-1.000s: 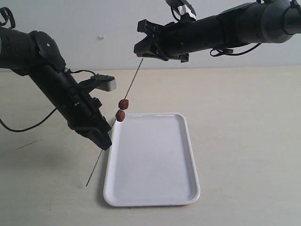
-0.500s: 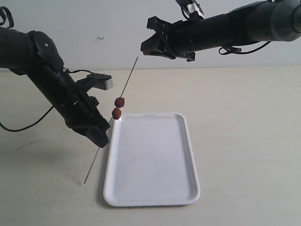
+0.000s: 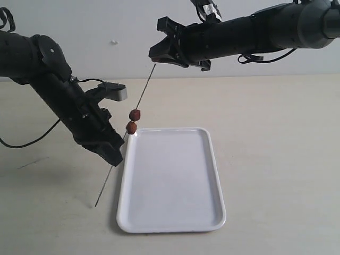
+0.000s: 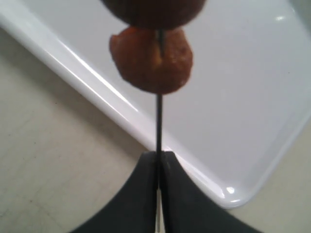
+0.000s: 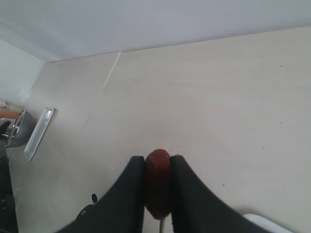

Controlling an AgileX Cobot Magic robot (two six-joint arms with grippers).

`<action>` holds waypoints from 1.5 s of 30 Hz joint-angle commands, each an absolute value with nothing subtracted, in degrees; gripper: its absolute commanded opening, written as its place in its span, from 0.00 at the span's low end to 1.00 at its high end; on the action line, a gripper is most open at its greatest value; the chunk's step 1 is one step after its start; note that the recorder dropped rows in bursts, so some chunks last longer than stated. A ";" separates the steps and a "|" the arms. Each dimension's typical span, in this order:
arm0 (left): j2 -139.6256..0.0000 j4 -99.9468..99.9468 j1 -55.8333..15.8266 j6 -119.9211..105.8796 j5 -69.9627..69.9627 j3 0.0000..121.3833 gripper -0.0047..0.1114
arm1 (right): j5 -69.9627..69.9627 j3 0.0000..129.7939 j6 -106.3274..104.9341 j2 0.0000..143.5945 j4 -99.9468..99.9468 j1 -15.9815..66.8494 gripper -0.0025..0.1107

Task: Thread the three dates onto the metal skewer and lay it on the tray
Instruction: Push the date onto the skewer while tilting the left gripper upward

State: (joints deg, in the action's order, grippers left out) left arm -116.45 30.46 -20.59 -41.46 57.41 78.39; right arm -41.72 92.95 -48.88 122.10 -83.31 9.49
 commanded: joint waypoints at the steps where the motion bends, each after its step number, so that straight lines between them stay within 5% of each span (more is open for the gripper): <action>1: -116.59 31.27 -20.58 -41.58 57.07 78.64 0.04 | -40.99 93.05 -50.17 122.42 -83.76 9.65 0.09; 45: -116.59 31.25 -20.58 -41.60 57.07 78.64 0.04 | -45.15 93.05 -52.49 122.56 -84.51 9.16 0.09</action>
State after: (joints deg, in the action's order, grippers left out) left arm -116.45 30.56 -20.59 -41.57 57.41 78.39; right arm -43.53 92.95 -51.95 123.13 -84.74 9.38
